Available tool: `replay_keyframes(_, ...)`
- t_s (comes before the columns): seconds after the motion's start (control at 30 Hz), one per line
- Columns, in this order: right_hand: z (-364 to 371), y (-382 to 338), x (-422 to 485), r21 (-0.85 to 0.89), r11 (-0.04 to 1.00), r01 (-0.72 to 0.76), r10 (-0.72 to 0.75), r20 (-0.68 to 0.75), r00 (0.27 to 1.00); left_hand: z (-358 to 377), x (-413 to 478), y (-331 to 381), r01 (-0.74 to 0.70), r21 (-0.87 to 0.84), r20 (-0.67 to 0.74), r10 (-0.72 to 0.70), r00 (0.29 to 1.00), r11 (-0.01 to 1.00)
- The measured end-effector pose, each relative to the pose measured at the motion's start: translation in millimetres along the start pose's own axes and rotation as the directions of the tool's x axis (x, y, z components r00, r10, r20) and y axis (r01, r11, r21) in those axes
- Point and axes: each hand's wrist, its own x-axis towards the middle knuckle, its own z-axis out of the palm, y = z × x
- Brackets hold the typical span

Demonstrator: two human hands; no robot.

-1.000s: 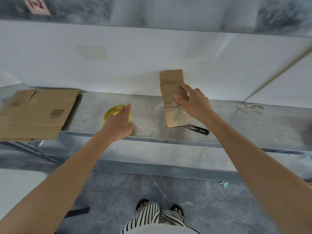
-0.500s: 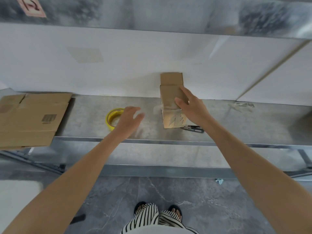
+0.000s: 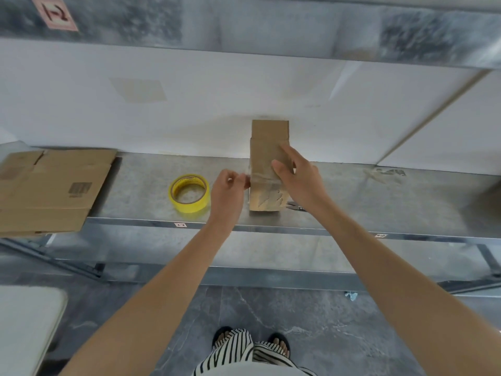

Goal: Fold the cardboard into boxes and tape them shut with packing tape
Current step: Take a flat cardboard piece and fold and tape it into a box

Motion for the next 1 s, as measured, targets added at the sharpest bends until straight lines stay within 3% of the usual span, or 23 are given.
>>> replay_keyframes(0.17,9,-1,-7,-0.046,0.999,0.013,-0.012,0.029,1.0,5,-11,-15,0.007,0.064,-0.098,0.0,0.995,0.998)
replay_keyframes(0.3,5,6,-3,0.002,1.0,-0.011,0.011,0.063,0.998,9,-2,-16,-0.005,0.146,-0.073,0.016,0.997,0.989)
replay_keyframes(0.47,4,13,0,0.133,0.99,-0.053,0.033,0.148,0.988,9,11,-4,-0.013,-0.003,-0.005,0.013,1.0,1.0)
replay_keyframes(0.6,11,9,-5,0.177,0.982,-0.06,0.04,0.111,0.993,28,1,3,-0.249,0.271,0.148,0.215,0.965,0.93)
replay_keyframes(0.8,25,15,-16,0.046,0.998,0.034,-0.033,-0.021,0.999,26,4,-13,-0.376,0.378,0.154,0.343,0.927,0.846)
replay_keyframes(0.9,12,21,-12,0.066,0.996,0.055,-0.058,0.044,0.997,17,8,-10,-0.443,0.419,0.257,0.365,0.895,0.793)
replay_keyframes(1.0,0,32,-8,-0.051,0.991,0.122,-0.111,0.177,0.978,6,15,-4,-0.489,0.517,0.387,0.317,0.866,0.703)
